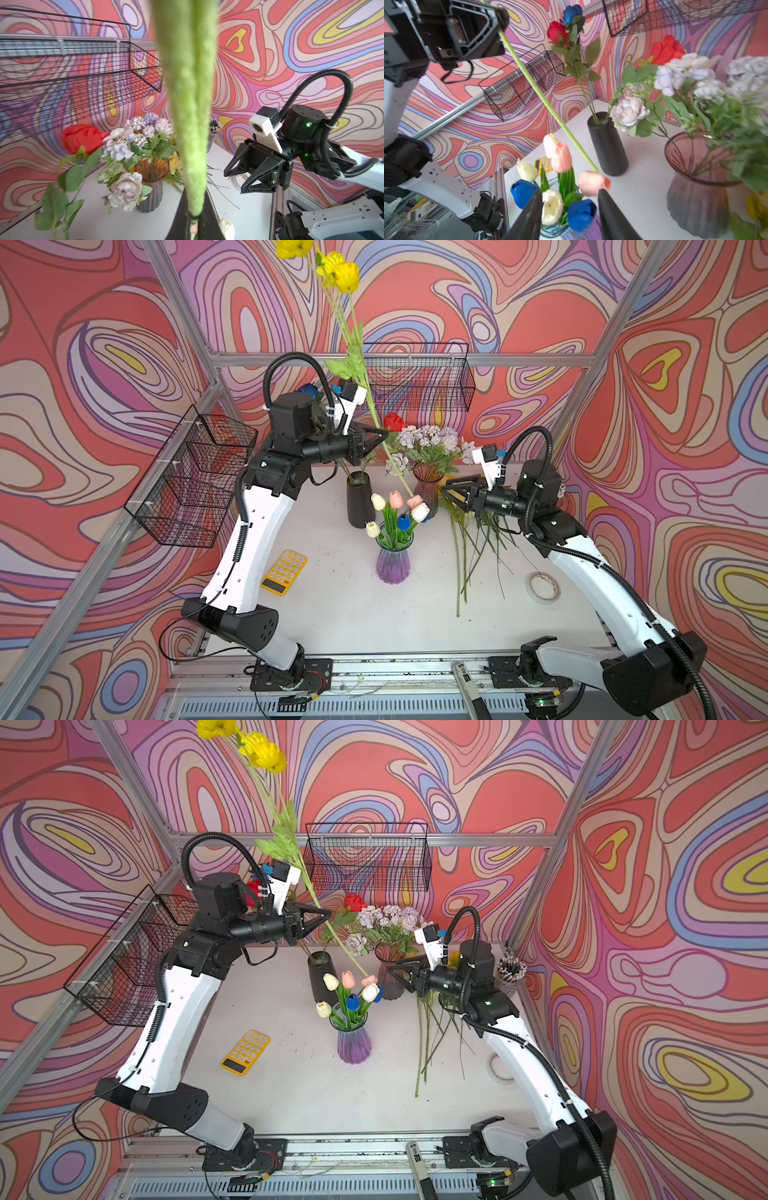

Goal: Pick out yellow flowers from the vase
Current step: Place the flower at the center of the board.

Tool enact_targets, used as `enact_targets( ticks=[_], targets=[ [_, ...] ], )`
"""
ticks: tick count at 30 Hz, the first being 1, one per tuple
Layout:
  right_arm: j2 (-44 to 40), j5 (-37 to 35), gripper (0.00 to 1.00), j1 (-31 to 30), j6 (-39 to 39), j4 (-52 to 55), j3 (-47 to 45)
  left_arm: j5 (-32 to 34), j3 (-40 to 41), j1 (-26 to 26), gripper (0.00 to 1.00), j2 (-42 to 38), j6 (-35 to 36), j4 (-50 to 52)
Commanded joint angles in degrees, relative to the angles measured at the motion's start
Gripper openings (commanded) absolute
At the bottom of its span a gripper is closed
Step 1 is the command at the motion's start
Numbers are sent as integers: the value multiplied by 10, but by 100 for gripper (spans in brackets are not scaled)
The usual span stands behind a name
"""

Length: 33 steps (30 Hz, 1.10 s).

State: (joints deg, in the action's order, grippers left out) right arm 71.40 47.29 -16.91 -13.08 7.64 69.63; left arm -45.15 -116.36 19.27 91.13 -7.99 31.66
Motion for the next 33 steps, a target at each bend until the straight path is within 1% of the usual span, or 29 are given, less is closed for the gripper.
enact_targets(
  ticks=[1, 3, 8, 10, 12, 17, 21, 25, 27, 29, 33],
  targets=[
    [19, 48, 46, -24, 22, -16, 37, -50, 3, 21, 0, 11, -25, -70],
    [27, 57, 47, -38, 26, -19, 50, -76, 9, 31, 0, 20, -44, -103],
    [34, 66, 49, -55, 28, -26, 62, -136, 15, 49, 0, 38, -68, -148],
    [33, 73, 48, -59, 26, -34, 61, -152, 23, 53, 0, 39, -80, -161],
    [33, 77, 46, -60, 20, -43, 60, -166, 35, 56, 0, 37, -96, -200],
    [33, 80, 37, -64, 11, -56, 55, -199, 50, 60, 0, 38, -121, -231],
    [29, 84, 31, -63, -2, -73, 45, -207, 53, 62, 0, 37, -113, -221],
    [21, 81, 30, -65, -5, -77, 44, -207, 49, 62, 0, 35, -97, -201],
    [12, 73, 31, -64, 2, -70, 45, -191, 46, 63, 0, 32, -72, -174],
    [-2, 57, 31, -64, 22, -53, 49, -172, 36, 63, 0, 32, -36, -117],
    [-16, 29, 32, -64, 62, -11, 59, -161, 14, 63, 0, 38, 4, -47]
  ],
)
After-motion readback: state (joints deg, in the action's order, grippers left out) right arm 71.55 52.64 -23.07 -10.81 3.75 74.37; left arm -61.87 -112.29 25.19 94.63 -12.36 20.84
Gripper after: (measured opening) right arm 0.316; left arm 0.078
